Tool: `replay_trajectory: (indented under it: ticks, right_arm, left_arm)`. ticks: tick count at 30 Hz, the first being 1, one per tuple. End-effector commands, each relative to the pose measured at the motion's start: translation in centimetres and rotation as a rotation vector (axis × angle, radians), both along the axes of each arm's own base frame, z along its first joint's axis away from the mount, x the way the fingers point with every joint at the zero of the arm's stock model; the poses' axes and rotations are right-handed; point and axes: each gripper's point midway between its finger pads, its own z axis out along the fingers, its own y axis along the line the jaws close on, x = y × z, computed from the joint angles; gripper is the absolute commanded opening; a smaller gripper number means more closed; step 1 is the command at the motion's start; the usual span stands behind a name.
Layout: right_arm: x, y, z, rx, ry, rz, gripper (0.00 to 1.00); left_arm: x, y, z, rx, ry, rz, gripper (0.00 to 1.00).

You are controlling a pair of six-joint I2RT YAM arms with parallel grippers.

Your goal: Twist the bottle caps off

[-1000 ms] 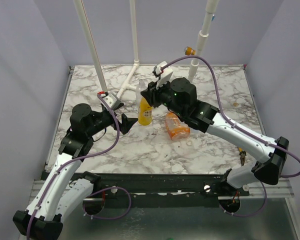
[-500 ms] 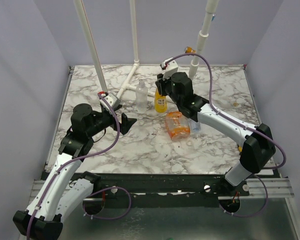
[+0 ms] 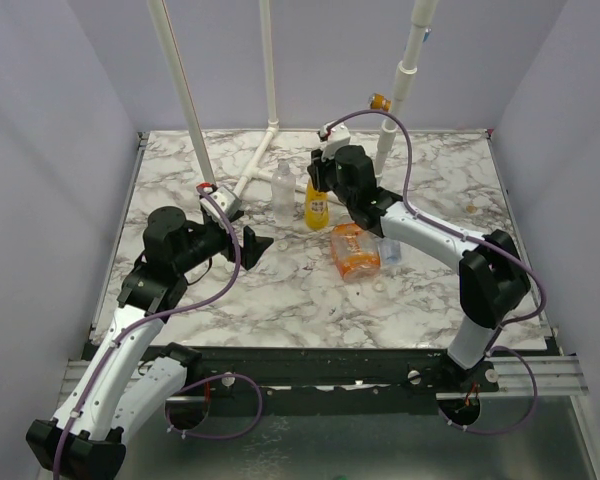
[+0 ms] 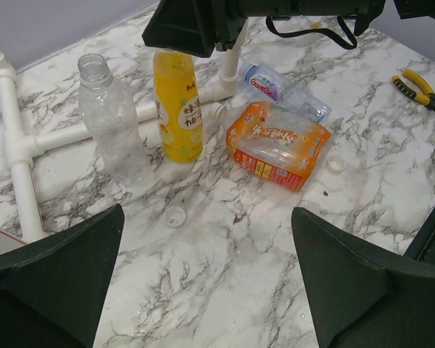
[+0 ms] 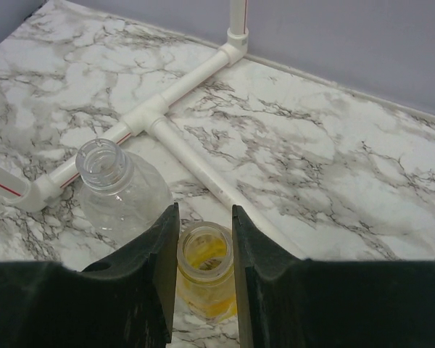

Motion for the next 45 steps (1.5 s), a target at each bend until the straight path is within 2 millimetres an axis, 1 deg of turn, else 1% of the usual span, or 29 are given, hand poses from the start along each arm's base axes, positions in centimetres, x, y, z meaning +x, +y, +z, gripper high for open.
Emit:
replay_trajectory:
  ticks: [1,5,8,9,11,14,17,19,22,23,26,28,31,33,34,35,37,40,44,45]
  right_arm:
    - [0.7,0.2,0.5,0.061,-0.024,-0.002,0.10]
    - [0.8,0.1,0.5,0.064,-0.023,-0.006,0.34]
    - [0.8,0.1,0.6,0.064,-0.023,-0.004,0.47]
    - [0.8,0.1,0.5,0.063,-0.020,-0.005,0.50]
    - [0.8,0.1,0.4,0.059,-0.015,-0.001,0.51]
    - [0.7,0.2,0.2,0.054,-0.007,0.004,0.52]
    - [0.5,0.1,0.5,0.056,-0.007,0.004,0.53]
    - [0.5,0.0,1.0,0.061,-0.014,0.002,0.57]
    - [0.5,-0.3,2.2,0.066,-0.030,-0.007,0.65]
    - [0.5,-0.3,2.5,0.066,-0.034,-0.008,0.66]
    - [0.5,-0.6,4.3,0.067,-0.049,-0.019,0.69]
    - [0.2,-0.8,5.5,0.069,-0.049,-0.018,0.74]
    - [-1.1,-1.2,6.9,0.106,-0.014,-0.014,0.90]
    - [-2.6,-1.7,6.9,0.142,0.029,-0.009,0.98]
    - [-3.5,-2.0,6.1,0.151,0.069,-0.005,1.00]
    - [-4.5,-2.4,5.8,0.169,0.100,-0.004,1.00]
    - [-6.6,-3.2,4.4,0.196,0.167,-0.003,1.00]
    - [-9.2,-4.9,1.6,0.203,0.269,-0.035,1.00]
    - [-11.7,-6.9,-3.5,0.143,0.418,-0.098,1.00]
    - [-12.3,-7.4,-5.1,0.122,0.461,-0.113,1.00]
  left_arm:
    - [0.3,0.3,0.3,0.010,-0.001,0.020,0.99]
    - [0.3,0.3,0.1,0.012,0.004,0.019,0.99]
    - [0.3,0.3,0.1,0.010,0.005,0.016,0.99]
    - [0.2,0.2,0.1,0.010,0.005,0.014,0.99]
    - [0.2,0.3,0.1,0.010,0.005,0.014,0.99]
    - [0.2,0.2,0.1,0.008,0.006,0.015,0.99]
    - [0.2,0.2,0.1,0.007,0.009,0.015,0.99]
    - [0.2,0.2,0.0,0.006,0.011,0.013,0.99]
    - [0.1,0.2,0.0,0.004,0.013,0.011,0.99]
    - [0.1,0.2,0.0,0.003,0.014,0.011,0.99]
    - [0.1,0.2,0.1,0.001,0.013,0.012,0.99]
    - [0.1,0.1,0.3,-0.005,0.016,0.013,0.99]
    - [0.1,0.2,0.7,-0.016,0.017,0.018,0.99]
    - [0.1,0.1,0.8,-0.022,0.019,0.019,0.99]
    - [0.1,0.1,0.9,-0.022,0.019,0.021,0.99]
    - [0.1,0.1,0.9,-0.022,0.019,0.021,0.99]
    - [0.1,0.1,1.0,-0.023,0.017,0.020,0.99]
    - [0.1,0.0,1.0,-0.024,0.019,0.014,0.99]
    - [-0.3,-0.4,1.0,-0.044,0.043,-0.009,0.99]
    - [-0.4,-0.5,0.9,-0.047,0.050,-0.015,0.99]
